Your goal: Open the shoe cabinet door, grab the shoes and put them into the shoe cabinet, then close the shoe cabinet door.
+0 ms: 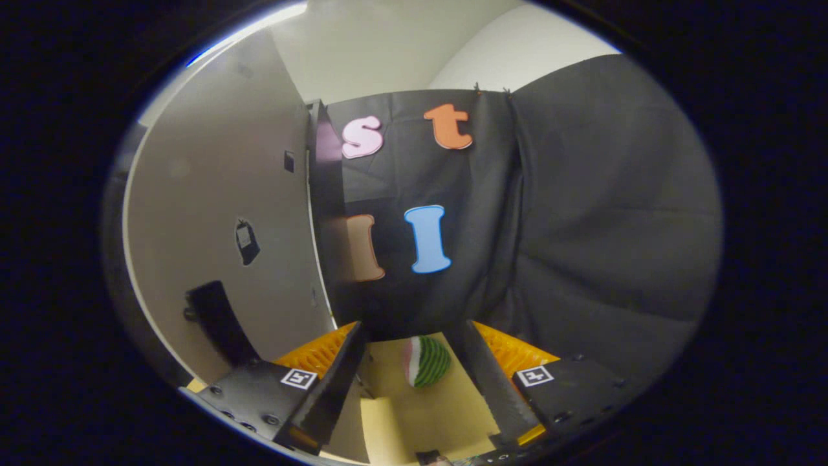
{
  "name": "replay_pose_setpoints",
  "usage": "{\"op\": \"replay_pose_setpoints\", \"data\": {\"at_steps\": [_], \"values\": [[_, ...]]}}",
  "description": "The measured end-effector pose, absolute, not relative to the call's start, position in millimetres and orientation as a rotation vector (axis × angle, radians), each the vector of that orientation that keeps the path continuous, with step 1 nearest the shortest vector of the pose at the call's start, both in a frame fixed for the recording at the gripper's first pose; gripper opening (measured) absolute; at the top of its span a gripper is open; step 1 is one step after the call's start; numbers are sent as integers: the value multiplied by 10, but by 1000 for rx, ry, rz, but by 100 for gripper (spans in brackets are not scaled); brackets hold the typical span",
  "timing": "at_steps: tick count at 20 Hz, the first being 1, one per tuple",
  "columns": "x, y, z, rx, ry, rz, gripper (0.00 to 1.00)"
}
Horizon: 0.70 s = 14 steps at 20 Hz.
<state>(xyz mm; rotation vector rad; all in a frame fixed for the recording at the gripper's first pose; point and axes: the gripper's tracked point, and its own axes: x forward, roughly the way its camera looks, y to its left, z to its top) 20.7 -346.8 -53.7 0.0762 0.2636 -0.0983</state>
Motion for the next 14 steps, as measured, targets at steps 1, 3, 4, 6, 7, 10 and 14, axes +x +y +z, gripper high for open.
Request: {"op": "replay_pose_setpoints", "data": {"at_steps": [1, 3, 4, 6, 7, 10, 14], "values": [[260, -3419, -562, 67, 267, -79, 94], [308, -3329, -570, 42, 264, -52, 94], [320, -3326, -557, 33, 261, -53, 95], [334, -3292, -555, 34, 259, -45, 95], [331, -3272, -557, 33, 262, -43, 95], [325, -3137, -579, 36, 274, -27, 93], [314, -2792, -579, 23, 272, 3, 93]]}}
